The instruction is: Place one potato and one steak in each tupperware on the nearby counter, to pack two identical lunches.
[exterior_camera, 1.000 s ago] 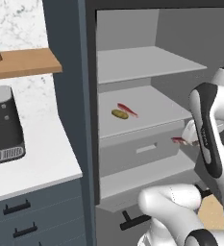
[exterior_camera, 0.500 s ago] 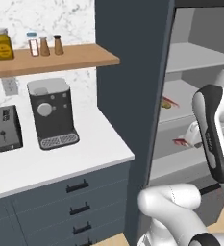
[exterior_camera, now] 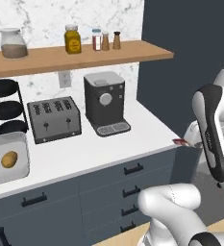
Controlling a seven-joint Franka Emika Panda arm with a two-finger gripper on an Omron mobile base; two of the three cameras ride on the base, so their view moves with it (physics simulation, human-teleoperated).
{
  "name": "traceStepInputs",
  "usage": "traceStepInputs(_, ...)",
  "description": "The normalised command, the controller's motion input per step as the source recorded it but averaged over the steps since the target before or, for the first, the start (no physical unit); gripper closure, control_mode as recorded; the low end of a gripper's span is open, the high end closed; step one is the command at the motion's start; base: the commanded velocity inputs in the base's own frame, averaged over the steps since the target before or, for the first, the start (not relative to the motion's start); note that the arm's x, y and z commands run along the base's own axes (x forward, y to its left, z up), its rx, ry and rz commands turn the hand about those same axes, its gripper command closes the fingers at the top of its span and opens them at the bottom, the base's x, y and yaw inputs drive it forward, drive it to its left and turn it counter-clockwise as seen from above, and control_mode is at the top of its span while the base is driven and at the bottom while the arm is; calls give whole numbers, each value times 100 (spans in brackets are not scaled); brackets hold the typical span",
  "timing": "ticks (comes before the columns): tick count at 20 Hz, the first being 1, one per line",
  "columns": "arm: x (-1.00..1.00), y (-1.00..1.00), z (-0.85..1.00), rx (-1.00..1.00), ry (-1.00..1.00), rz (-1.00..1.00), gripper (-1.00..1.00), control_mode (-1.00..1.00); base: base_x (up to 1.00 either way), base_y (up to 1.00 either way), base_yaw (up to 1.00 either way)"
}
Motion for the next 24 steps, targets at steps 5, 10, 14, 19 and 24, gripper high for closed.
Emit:
traceStepInputs(5,0,0,0,0,0,0,100,100,10,100,0)
traceStepInputs(10,0,0,0,0,0,0,100,100,17,100,0)
traceStepInputs(14,0,0,0,0,0,0,100,100,23,100,0)
traceStepInputs(19,0,0,0,0,0,0,100,100,63,97,0)
traceStepInputs(24,13,5,-4,0,3,1,100,-100,64,41,1)
